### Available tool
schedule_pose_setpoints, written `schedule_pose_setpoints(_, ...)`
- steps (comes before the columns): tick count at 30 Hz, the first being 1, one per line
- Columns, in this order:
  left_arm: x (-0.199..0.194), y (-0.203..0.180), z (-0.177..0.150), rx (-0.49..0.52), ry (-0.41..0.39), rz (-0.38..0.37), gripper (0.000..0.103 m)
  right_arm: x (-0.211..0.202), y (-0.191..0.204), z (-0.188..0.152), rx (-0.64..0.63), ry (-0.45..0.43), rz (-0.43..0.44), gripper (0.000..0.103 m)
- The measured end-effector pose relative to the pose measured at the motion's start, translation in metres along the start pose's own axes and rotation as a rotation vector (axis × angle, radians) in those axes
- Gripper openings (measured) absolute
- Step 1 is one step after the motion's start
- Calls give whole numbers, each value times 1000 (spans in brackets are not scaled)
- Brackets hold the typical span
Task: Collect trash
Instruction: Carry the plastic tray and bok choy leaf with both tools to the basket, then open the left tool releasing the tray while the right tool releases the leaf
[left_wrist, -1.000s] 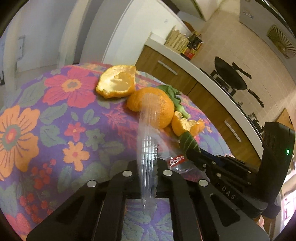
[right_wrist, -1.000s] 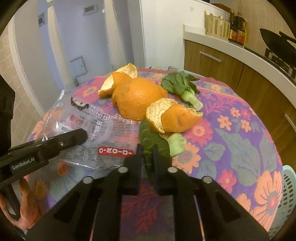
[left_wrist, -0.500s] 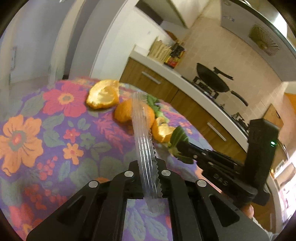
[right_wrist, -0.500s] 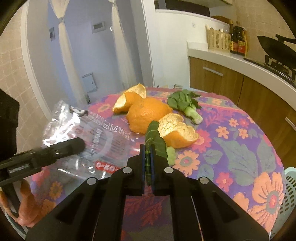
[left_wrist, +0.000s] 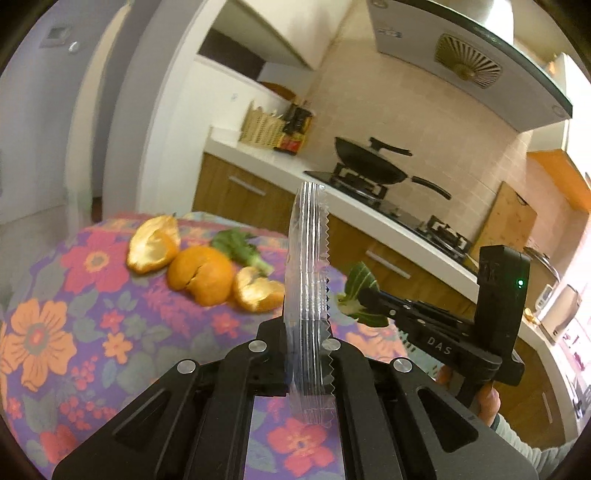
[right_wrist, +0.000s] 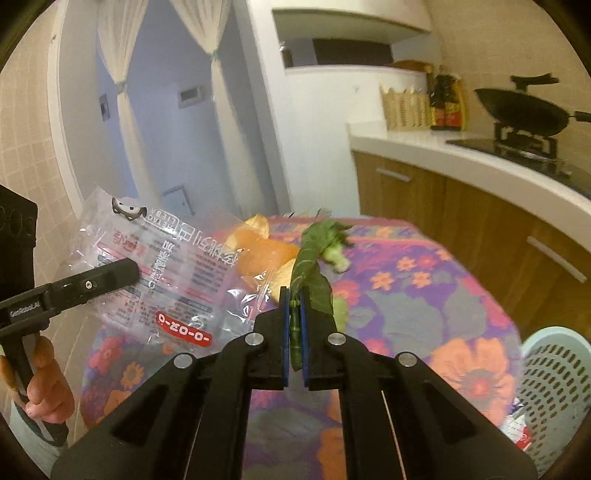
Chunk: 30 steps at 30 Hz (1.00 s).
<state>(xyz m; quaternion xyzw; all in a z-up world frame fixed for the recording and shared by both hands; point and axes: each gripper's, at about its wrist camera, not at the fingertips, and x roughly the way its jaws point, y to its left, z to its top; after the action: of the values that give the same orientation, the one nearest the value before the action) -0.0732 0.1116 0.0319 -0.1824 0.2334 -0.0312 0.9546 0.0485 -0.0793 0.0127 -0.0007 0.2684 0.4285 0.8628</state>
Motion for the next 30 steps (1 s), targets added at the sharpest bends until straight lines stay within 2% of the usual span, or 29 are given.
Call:
schedule_pose_setpoints(12, 38, -90, 20, 176, 43, -91, 0, -97, -84, 5, 102, -169, -161, 3)
schedule_pose_setpoints(17, 69, -147, 21, 310, 74, -103, 0, -134, -128, -2, 146, -211, -252, 3)
schedule_pose_setpoints(22, 110, -203, 18, 398, 145, -169, 0, -166, -184, -20, 253, -213, -335, 3)
schedule_pose_setpoints(26, 147, -238, 10, 447, 209, -197, 0, -172, -239, -45, 415, -154, -411, 3)
schedule_pose_setpoints(30, 173, -269, -3, 520, 246, -217, 0, -174, -285, -74, 568, -106, -394, 3)
